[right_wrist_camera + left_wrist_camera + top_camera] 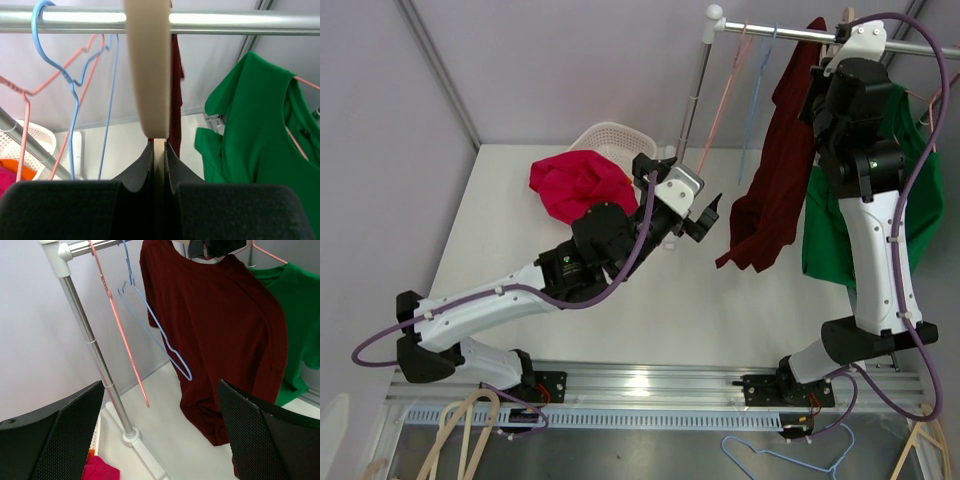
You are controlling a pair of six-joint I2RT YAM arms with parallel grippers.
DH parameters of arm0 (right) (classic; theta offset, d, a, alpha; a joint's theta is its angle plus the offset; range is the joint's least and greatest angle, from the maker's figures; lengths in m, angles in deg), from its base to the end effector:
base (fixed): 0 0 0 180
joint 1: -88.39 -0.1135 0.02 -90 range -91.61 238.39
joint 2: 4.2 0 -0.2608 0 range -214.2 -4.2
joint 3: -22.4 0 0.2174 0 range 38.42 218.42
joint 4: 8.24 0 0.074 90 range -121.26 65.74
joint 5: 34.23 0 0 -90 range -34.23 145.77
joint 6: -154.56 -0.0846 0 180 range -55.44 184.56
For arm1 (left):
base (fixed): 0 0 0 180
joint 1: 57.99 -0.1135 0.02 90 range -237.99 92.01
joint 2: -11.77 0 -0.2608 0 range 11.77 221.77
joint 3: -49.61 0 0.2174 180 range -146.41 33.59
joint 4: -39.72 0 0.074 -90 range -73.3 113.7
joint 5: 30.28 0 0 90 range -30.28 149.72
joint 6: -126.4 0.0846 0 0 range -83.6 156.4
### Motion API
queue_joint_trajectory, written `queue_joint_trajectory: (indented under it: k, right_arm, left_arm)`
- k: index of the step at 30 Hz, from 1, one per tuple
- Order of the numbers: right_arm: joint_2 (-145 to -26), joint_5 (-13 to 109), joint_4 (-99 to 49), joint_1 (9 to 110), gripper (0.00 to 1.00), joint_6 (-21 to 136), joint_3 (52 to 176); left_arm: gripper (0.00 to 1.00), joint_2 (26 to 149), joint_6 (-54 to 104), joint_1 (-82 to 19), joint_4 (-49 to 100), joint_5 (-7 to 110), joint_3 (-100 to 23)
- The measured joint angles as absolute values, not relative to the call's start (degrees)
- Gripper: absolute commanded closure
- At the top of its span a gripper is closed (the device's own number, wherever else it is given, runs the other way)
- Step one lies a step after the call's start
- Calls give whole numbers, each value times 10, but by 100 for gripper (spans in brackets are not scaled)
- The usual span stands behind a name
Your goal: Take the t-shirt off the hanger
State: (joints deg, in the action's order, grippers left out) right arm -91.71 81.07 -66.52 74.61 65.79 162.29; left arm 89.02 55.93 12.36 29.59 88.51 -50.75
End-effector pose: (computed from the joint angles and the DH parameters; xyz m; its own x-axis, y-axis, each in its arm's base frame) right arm 0.2913 0.0342 0.5308 -0.1041 -0.0455 -0.9935 0.1953 0.9786 -0.0653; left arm 0.1415 -0.2752 0.4865 0.2943 0.0469 -0.9545 0.6039 0.7650 0.2238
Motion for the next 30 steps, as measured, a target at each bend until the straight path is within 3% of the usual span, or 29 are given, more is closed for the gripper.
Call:
queue_joint_trajectory:
  k: [12, 22, 30]
  right_arm:
    - [-840, 871, -672, 743, 100, 540, 1532]
    - [-867, 879, -664, 743, 100, 496, 1500]
    - [-880, 922, -709, 720, 100, 375, 1471]
  left_arm:
    - [1, 863, 548, 178, 302, 885, -462]
    - [0, 848, 543, 187, 317, 885, -417]
    - [0, 828, 539, 201, 380, 845, -334]
